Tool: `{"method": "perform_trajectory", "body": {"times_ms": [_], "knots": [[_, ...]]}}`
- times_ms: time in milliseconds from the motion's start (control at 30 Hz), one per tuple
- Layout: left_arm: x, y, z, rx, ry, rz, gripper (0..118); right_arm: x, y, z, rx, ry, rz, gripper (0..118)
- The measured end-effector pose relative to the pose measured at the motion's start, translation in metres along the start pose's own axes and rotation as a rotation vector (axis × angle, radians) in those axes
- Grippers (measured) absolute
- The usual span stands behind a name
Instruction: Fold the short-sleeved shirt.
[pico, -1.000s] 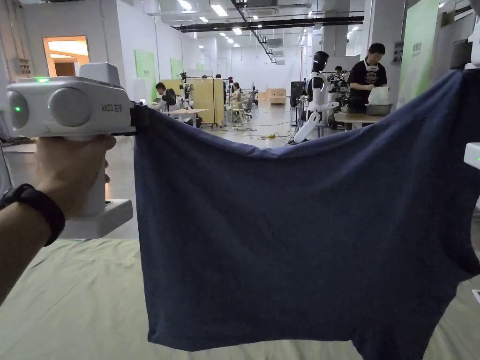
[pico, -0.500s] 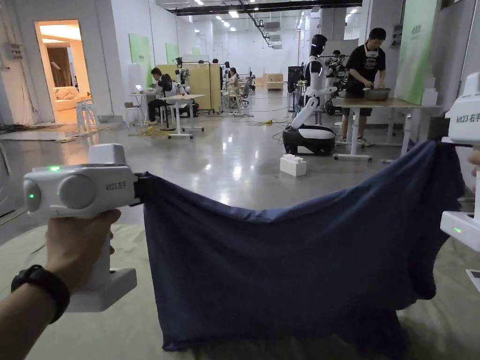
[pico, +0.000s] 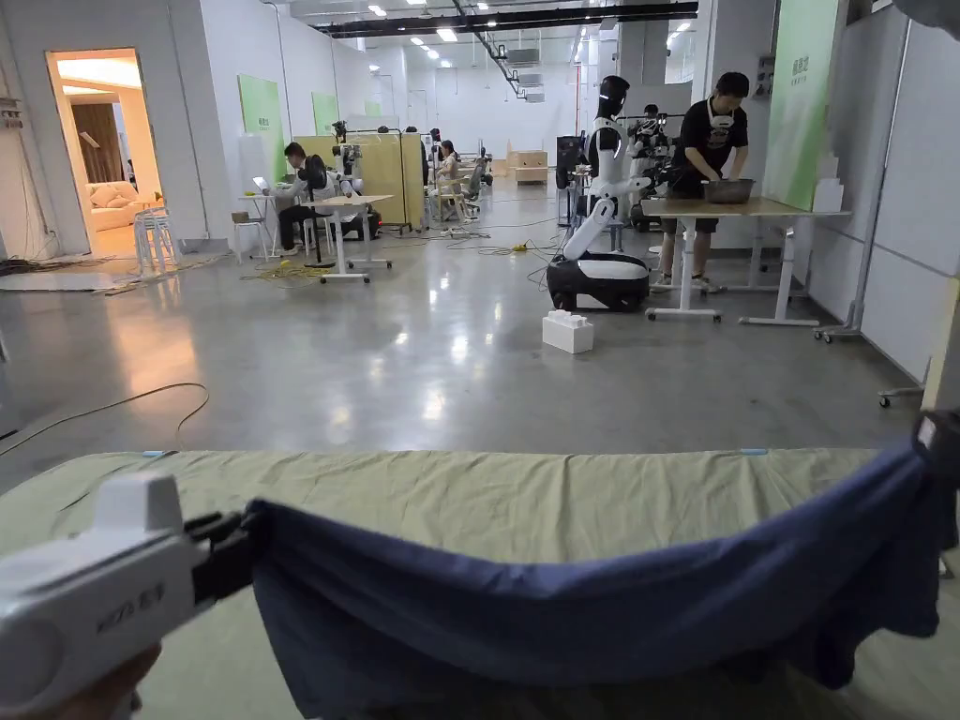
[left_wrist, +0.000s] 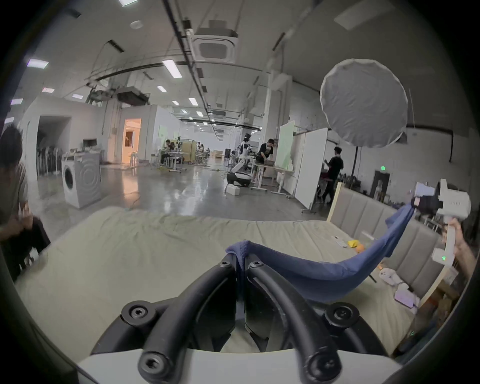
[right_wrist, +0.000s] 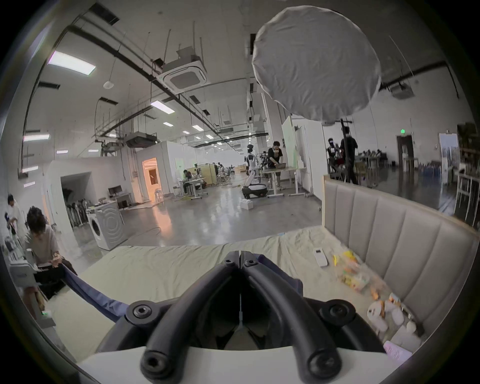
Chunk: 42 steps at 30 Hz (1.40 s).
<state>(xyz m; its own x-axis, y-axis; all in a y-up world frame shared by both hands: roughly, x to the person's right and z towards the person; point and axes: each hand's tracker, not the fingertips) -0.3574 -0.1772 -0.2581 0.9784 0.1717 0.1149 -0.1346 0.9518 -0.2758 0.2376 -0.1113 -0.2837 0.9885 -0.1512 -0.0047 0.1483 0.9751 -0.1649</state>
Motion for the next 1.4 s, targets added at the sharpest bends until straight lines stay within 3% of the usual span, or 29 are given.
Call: {"method": "perform_trajectory", "body": {"times_ms": [200,300,400,600,700,767,833,867,900,933,967,1000,1033,1133,1233,1400], "knots": [[0.002,-0.107,0.071,-0.025,-0.012,0.067,5,0.023,-0.103,0.093,0.015,-0.033,-0.005,0],[-0.005,-0.152,0.103,-0.085,-0.017,0.121,5,0.042,-0.156,0.133,-0.044,-0.065,-0.106,0],[-0.022,-0.197,0.125,-0.143,0.001,0.136,5,0.051,-0.200,0.163,-0.132,-0.083,-0.092,0],[-0.046,-0.269,0.147,-0.281,0.026,0.182,5,0.058,-0.273,0.196,-0.304,-0.070,-0.121,0],[-0.042,-0.289,0.144,-0.368,0.024,0.151,5,0.051,-0.292,0.196,-0.373,-0.072,-0.082,0],[-0.044,-0.298,0.141,-0.377,0.027,0.163,5,0.055,-0.304,0.193,-0.415,-0.066,-0.115,0],[-0.044,-0.306,0.139,-0.388,0.054,0.176,6,0.057,-0.314,0.189,-0.440,-0.108,-0.103,0],[-0.047,-0.308,0.139,-0.388,0.056,0.197,14,0.059,-0.320,0.189,-0.439,-0.118,-0.090,1],[-0.050,-0.310,0.139,-0.400,0.060,0.213,29,0.066,-0.328,0.187,-0.444,-0.121,-0.092,2],[-0.051,-0.312,0.140,-0.407,0.074,0.217,51,0.075,-0.335,0.184,-0.469,-0.126,-0.104,15],[-0.054,-0.312,0.144,-0.416,0.096,0.208,80,0.079,-0.340,0.183,-0.496,-0.125,-0.122,51],[-0.056,-0.311,0.149,-0.416,0.120,0.189,93,0.082,-0.344,0.184,-0.503,-0.135,-0.123,78],[-0.057,-0.308,0.156,-0.403,0.143,0.162,94,0.086,-0.347,0.185,-0.517,-0.142,-0.122,88],[-0.040,-0.282,0.202,-0.223,0.319,-0.018,94,0.090,-0.337,0.205,-0.489,-0.196,-0.111,81],[-0.023,-0.250,0.242,-0.125,0.317,-0.041,98,0.103,-0.327,0.225,-0.438,-0.209,-0.131,81],[0.012,-0.200,0.281,0.030,0.358,-0.136,99,0.073,-0.269,0.256,-0.232,-0.165,-0.027,81]]}}
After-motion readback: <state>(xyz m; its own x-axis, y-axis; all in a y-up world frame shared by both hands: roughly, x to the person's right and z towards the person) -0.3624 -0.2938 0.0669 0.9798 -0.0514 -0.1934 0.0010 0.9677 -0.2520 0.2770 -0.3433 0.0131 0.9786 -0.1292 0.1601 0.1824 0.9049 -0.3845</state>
